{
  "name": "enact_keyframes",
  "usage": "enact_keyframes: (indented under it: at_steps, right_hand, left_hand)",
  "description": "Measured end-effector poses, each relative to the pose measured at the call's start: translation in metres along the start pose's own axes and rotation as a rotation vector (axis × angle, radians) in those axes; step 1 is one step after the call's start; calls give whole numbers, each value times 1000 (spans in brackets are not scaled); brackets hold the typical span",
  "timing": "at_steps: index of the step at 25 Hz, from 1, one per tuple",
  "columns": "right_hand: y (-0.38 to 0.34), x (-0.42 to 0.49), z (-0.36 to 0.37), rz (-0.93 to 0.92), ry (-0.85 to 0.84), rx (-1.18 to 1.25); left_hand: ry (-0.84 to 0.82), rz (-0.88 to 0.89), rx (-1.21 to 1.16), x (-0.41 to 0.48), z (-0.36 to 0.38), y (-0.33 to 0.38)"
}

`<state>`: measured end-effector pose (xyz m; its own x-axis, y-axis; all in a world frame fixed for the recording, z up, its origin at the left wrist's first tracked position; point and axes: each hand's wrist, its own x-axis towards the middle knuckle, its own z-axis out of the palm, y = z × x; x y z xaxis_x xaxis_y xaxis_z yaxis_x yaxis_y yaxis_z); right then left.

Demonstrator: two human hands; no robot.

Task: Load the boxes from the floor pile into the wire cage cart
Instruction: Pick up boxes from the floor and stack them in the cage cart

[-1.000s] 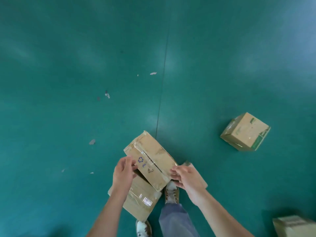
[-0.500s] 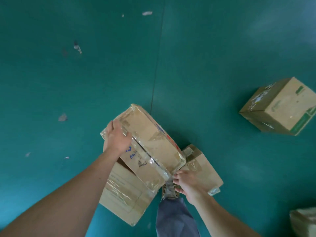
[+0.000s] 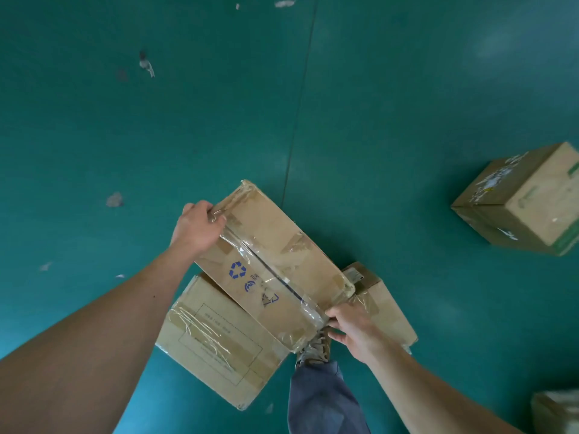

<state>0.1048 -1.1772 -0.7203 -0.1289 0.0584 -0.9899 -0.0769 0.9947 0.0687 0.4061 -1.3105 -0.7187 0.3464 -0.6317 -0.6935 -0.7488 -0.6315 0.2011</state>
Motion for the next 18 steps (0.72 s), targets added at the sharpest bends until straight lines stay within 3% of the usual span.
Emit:
enact_keyframes:
  at_steps: [8, 14, 18]
  right_hand:
    - [-54, -107, 19, -222, -25, -134]
    - [-68, -260, 29, -599, 7, -436]
    - [-43, -385, 45, -818, -28, -475]
  left_hand:
    - [284, 14, -206, -85, -135, -23]
    - [234, 60, -228, -224, -233, -93]
    - [287, 112, -284, -338, -296, -130]
